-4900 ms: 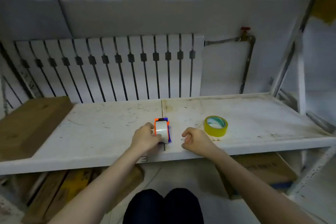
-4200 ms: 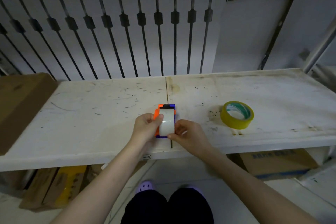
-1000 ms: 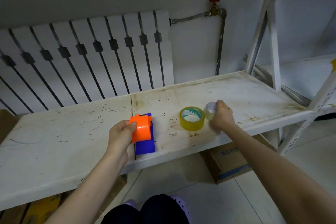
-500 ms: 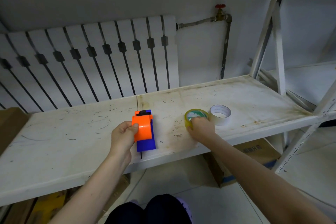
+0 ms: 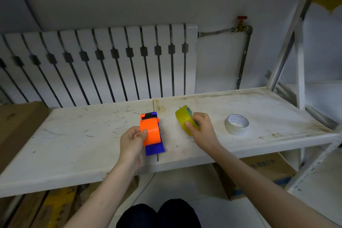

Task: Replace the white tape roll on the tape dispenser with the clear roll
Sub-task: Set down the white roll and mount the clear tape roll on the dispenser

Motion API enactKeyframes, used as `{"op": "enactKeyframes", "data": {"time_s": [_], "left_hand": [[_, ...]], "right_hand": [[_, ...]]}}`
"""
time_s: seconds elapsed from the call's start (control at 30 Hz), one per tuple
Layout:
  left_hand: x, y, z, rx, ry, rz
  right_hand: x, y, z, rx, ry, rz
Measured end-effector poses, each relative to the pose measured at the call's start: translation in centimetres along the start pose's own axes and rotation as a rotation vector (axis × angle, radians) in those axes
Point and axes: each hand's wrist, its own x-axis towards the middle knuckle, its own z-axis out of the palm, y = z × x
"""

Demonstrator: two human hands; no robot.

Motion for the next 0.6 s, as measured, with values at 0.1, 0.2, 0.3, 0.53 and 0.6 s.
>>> {"op": "enactKeyframes", "data": {"time_s": [0.1, 0.2, 0.3, 0.53, 0.6], "left_hand": [[-0.2, 0.0, -0.5, -0.005, -0.002, 0.028], [-0.6, 0.0, -0.9, -0.001, -0.028, 0.08], [-0.8, -0.3, -1.4, 0.031, -0.037, 0.129], [-0.9, -0.5, -2.0, 0.183, -0.01, 0.25], [-0.9, -0.6, -2.2, 0.208, 0.0, 0.259]], "right_hand": [[-1.0, -2.8, 0.4, 0.454, -0.069, 0.168], [-1.9, -4.8, 1.2, 0.661, -0.108, 0.288], [-2.6, -6.0, 2.2, 0.673, -0.128, 0.267], [-4.0, -7.1, 4.1, 0.539, -0.148, 0.107], [-4.2, -7.3, 4.4, 0.508, -0.148, 0.091]]}}
